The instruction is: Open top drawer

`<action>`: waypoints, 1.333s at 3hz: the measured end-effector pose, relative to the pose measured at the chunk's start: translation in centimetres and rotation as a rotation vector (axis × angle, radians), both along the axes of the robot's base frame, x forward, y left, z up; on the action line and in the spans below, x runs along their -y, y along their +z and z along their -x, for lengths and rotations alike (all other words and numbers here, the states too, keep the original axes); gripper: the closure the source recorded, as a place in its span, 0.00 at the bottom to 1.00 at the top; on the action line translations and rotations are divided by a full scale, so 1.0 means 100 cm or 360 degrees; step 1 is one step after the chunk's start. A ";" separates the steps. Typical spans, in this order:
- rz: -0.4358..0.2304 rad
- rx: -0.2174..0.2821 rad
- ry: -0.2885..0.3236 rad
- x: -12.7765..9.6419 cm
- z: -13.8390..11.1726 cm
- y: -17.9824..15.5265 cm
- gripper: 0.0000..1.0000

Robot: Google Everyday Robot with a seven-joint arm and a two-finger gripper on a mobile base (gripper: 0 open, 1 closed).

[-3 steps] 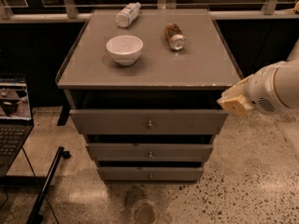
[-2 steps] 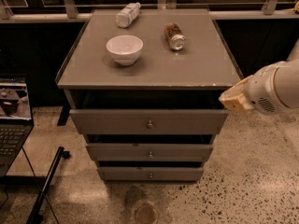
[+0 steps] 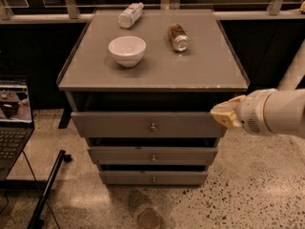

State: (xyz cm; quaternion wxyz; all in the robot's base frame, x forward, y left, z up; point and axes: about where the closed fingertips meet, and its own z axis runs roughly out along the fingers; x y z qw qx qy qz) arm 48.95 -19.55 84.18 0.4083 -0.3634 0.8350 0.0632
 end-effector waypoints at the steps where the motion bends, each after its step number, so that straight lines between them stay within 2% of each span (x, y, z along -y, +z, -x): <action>1: -0.0168 0.0090 -0.0100 -0.010 -0.015 -0.028 1.00; 2: -0.0293 0.0182 -0.0204 -0.014 -0.044 -0.046 1.00; 3: -0.0358 0.0214 -0.0262 -0.023 -0.081 -0.064 1.00; 4: -0.0337 0.0202 -0.0258 -0.027 -0.079 -0.068 1.00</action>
Offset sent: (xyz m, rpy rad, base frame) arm 0.0817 0.0141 -0.0720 0.2868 -0.1829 -0.2164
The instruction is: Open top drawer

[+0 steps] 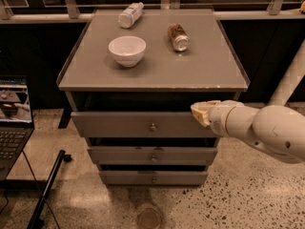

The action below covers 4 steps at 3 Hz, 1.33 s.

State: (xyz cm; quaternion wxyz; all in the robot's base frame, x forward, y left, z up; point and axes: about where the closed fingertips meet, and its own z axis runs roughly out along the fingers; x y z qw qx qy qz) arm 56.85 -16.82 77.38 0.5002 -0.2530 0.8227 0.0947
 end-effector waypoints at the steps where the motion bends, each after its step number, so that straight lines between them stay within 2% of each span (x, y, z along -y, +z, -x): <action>1: -0.0009 -0.0006 -0.0038 -0.007 -0.020 -0.027 1.00; 3: 0.0049 0.0018 -0.0164 0.001 -0.085 -0.069 1.00; 4: 0.0092 0.0006 -0.0230 0.010 -0.110 -0.084 1.00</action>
Offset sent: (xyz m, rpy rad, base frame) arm 0.1018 0.0012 -0.0864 -0.0310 -0.0143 -0.1212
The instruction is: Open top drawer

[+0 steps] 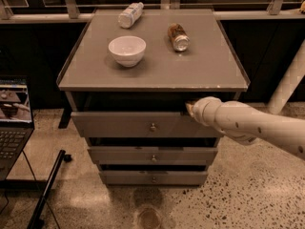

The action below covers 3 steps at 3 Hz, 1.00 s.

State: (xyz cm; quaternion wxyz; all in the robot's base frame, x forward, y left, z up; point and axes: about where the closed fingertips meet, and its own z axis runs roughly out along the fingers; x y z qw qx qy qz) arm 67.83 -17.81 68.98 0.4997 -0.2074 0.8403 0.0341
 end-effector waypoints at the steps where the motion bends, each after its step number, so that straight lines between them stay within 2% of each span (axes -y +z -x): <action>1: 0.0015 -0.0003 -0.0003 0.002 -0.003 -0.001 1.00; 3: 0.0114 -0.0153 0.0056 -0.007 -0.006 -0.022 1.00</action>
Offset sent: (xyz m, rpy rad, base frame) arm 0.0137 0.0025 -0.0423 -0.1451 0.1736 0.0460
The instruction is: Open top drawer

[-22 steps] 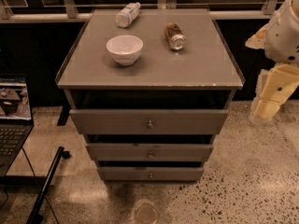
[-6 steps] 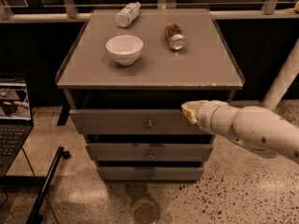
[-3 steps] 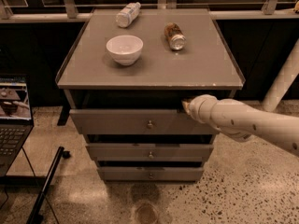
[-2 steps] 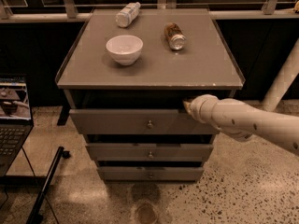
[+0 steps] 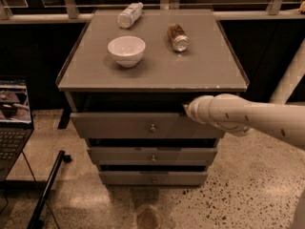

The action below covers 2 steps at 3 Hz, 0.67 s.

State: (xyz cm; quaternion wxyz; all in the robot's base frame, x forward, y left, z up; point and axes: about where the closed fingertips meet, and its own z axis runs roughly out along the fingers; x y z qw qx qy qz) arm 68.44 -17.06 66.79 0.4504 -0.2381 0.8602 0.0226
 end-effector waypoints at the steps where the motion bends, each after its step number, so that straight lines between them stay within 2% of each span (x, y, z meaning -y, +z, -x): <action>1: 0.0000 -0.0001 0.0000 0.001 -0.001 0.004 1.00; 2: -0.0004 -0.0065 0.0013 0.004 0.008 0.000 1.00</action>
Offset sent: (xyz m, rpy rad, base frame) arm -0.0886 -0.0387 -0.0337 0.0239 0.3855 0.0694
